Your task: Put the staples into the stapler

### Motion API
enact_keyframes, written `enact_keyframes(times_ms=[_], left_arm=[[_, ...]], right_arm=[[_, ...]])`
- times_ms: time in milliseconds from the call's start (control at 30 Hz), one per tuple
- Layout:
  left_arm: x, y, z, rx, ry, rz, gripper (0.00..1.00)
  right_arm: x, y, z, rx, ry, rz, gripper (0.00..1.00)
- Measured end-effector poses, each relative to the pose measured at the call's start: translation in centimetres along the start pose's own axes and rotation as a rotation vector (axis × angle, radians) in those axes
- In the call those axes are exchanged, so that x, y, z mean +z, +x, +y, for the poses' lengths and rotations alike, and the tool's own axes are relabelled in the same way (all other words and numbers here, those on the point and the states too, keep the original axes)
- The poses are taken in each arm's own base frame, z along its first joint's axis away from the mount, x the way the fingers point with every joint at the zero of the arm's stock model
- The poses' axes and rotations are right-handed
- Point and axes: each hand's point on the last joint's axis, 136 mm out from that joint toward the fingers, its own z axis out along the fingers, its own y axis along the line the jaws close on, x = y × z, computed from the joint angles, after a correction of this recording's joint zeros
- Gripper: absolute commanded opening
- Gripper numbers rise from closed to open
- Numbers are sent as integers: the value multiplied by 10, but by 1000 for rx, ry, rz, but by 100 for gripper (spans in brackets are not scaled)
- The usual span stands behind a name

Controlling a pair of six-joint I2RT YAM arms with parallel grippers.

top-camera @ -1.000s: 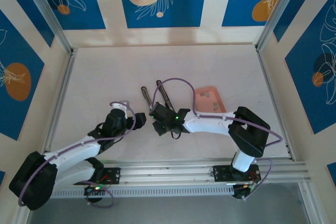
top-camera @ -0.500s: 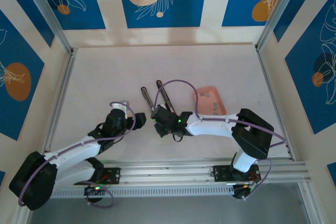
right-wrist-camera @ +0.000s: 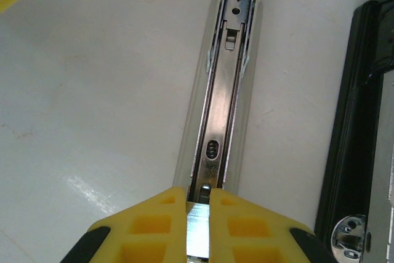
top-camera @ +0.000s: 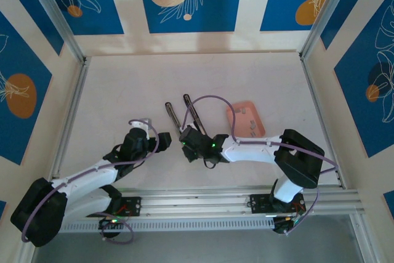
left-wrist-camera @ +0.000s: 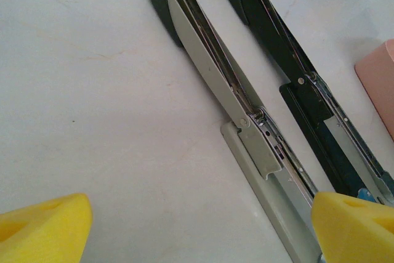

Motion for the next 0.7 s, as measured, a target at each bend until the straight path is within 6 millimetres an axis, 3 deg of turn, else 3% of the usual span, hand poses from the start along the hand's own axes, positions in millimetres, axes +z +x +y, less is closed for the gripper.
enact_keyframes(times_ms=[400,700], left_arm=[[0,0,0,0,0,-1,91],[-3,-3,-2,-1,9,-13,91]], right_arm=[[1,-12,2,15,-16,-44,13],[2,-7,1,14,-15,-35,13]])
